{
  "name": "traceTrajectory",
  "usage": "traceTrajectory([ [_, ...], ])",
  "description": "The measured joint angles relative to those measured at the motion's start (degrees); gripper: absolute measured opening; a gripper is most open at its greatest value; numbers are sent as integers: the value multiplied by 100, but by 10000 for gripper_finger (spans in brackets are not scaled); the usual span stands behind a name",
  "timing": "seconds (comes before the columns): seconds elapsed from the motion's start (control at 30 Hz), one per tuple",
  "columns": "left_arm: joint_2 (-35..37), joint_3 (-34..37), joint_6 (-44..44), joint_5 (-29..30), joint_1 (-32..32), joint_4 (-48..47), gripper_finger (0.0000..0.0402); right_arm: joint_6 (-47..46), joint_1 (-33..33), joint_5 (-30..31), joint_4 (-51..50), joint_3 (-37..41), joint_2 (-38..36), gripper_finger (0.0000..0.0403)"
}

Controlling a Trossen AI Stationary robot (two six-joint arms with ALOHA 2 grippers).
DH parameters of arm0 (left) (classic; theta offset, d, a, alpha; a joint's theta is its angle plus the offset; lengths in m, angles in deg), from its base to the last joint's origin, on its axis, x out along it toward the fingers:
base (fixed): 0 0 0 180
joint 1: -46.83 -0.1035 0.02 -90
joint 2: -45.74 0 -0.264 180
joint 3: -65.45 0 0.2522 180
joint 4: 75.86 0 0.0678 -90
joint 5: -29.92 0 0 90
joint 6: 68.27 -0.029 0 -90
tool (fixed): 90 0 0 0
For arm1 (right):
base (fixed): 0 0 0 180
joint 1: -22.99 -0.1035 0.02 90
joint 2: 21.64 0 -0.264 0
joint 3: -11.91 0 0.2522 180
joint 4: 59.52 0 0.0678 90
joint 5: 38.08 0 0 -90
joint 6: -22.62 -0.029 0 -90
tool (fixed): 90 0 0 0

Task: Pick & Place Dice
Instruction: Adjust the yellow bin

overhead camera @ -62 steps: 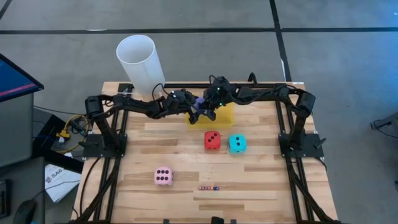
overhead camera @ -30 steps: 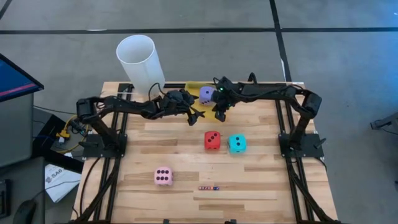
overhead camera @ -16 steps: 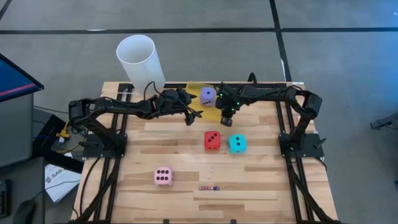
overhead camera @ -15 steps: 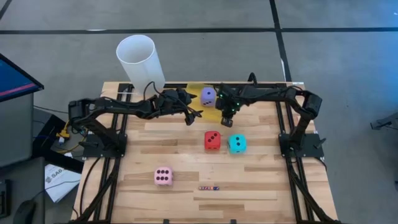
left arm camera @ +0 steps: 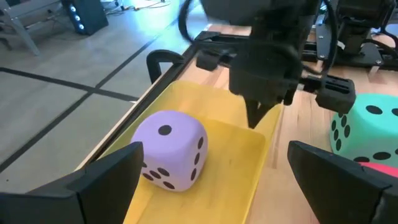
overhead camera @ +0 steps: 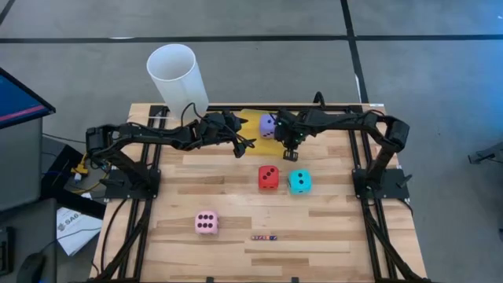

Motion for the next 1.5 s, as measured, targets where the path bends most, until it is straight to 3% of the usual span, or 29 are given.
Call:
traceTrajectory([
  [0.27,-3,0,0,12,0,1,387,-40,256,27,528,-4,-673,0],
  [0.47,-4,0,0,491,0,-163,387,-135,359,421,611,-4,-1137,0],
  [0.73,-9,0,23,813,0,-550,387,-154,133,450,739,17,-2382,0],
  [0.83,-9,0,477,811,0,-498,387,-277,62,436,767,134,-2798,0],
  [0.97,-9,0,1003,813,0,-463,387,-479,-24,431,1015,612,-3309,0],
  [1.13,-9,0,1014,811,0,-517,387,-909,-50,426,1604,1552,-3933,0],
  [1.5,-9,0,1010,809,145,-555,387,-1091,-56,430,3704,3486,-4685,0],
])
